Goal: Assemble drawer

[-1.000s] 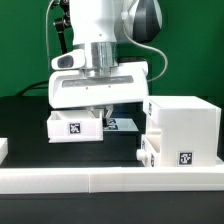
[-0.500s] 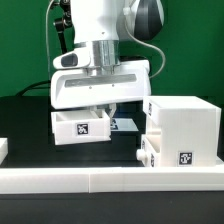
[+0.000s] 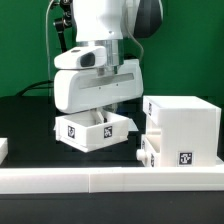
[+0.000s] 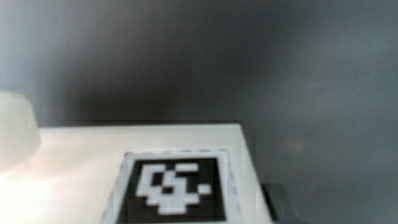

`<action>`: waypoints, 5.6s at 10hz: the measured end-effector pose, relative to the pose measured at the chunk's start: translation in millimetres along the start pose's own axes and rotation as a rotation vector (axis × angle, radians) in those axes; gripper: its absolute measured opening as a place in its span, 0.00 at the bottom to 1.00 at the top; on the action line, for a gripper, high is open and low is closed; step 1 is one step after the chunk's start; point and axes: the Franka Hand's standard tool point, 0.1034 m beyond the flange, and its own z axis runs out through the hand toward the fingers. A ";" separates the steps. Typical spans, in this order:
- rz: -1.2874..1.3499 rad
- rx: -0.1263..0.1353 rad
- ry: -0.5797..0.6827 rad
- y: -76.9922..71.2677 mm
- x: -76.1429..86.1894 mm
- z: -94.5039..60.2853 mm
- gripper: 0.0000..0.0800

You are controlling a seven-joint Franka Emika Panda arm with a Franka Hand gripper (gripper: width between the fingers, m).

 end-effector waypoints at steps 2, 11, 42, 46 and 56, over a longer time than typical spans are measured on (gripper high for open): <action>-0.136 0.002 -0.004 -0.7 -1.8 1.1 0.05; -0.761 -0.021 -0.037 16.6 6.6 -6.4 0.05; -0.816 0.053 -0.003 35.5 42.9 -9.3 0.05; -0.816 0.022 0.009 35.7 43.9 -7.9 0.05; -0.779 0.021 0.001 34.5 44.8 -9.2 0.05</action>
Offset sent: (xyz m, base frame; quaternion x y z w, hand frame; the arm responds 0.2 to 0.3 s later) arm 0.0158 -0.0085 0.0097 -0.0191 -0.0052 -0.2834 0.9588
